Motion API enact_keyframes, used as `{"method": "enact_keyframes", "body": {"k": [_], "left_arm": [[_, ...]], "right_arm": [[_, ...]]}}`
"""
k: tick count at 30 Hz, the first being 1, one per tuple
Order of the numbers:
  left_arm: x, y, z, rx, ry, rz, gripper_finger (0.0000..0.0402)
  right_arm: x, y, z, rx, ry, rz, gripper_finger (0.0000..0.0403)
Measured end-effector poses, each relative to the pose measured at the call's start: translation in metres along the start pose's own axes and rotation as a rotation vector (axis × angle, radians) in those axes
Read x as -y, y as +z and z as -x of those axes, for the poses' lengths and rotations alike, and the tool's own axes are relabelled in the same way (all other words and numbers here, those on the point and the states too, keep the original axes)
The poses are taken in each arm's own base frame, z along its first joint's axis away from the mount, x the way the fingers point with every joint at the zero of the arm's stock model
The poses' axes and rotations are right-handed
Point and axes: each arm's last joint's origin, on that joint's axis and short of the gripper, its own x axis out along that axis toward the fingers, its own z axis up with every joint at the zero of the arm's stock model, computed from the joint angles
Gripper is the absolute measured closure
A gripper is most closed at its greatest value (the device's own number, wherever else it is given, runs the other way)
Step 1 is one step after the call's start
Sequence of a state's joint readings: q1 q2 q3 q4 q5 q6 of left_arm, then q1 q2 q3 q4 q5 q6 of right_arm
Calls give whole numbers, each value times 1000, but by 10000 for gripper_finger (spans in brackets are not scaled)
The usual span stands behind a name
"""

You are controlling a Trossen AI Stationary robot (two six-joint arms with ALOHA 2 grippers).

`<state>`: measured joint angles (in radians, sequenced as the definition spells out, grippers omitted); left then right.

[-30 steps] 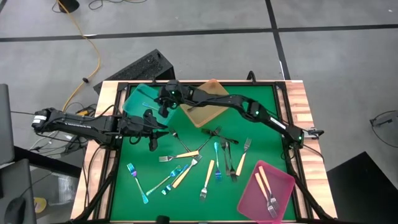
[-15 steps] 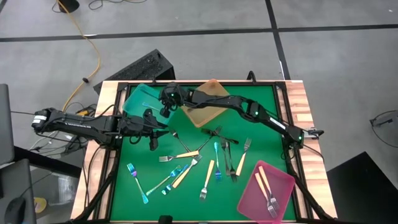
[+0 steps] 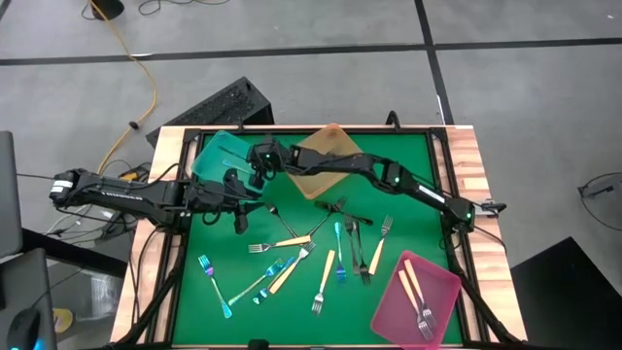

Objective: Sort silverware by color (type)
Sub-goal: Put the blue fork into the blue bin

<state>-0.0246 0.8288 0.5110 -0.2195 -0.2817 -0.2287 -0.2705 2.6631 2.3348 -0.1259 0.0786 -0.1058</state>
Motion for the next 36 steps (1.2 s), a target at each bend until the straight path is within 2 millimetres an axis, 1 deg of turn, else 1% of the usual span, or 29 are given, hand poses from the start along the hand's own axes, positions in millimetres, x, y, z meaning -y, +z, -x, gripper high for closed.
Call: {"method": "enact_keyframes", "body": {"k": [6,15,29,36], "left_arm": [[0,0,0,0,0,0,287],[0,0,0,0,0,0,287],[0,0,0,1,3,0,287],[0,0,0,3,11,0,287]], "right_arm": [[-2,-3,-1,-12,7,-28,382],[-1,-4,-1,-21,6,-85,370],[-1,-4,-1,-21,7,-98,367],[-2,-5,-1,-28,13,-106,346]]}}
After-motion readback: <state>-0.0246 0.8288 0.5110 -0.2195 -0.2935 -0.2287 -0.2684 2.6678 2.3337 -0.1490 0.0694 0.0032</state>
